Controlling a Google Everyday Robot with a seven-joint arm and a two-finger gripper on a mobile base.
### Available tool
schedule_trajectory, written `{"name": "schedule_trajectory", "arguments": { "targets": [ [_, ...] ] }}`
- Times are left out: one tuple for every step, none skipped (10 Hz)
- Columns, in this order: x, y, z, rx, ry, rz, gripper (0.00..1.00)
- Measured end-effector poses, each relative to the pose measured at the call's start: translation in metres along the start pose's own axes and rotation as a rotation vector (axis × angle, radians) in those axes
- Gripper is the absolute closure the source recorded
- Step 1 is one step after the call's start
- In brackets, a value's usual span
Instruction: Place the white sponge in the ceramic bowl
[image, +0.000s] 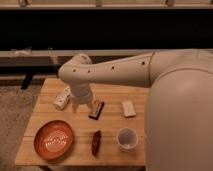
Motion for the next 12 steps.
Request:
{"name": "schedule_trajectory", "arguments": {
  "targets": [
    [0.000,0.000,0.000,0.000,0.000,0.000,0.35],
    [0.000,0.000,0.000,0.000,0.000,0.000,0.35],
    [0.000,0.000,0.000,0.000,0.000,0.000,0.35],
    [0.000,0.000,0.000,0.000,0.000,0.000,0.35],
    [-0.001,0.000,0.000,0.000,0.000,-0.002,0.35],
    [-0.002,-0.002,0.001,0.002,0.001,-0.011,0.35],
    [-0.008,-0.010,0.006,0.010,-0.002,-0.022,0.35],
    [-0.018,-0.022,0.011,0.014,-0.003,-0.032,0.35],
    [-0.028,-0.034,0.016,0.016,-0.007,-0.042,0.35],
    [-0.051,-0.060,0.024,0.016,-0.012,-0.057,0.35],
    [-0.066,-0.077,0.028,0.016,-0.017,-0.062,0.35],
    [-0.079,-0.096,0.032,0.019,-0.013,-0.064,0.35]
  ]
}}
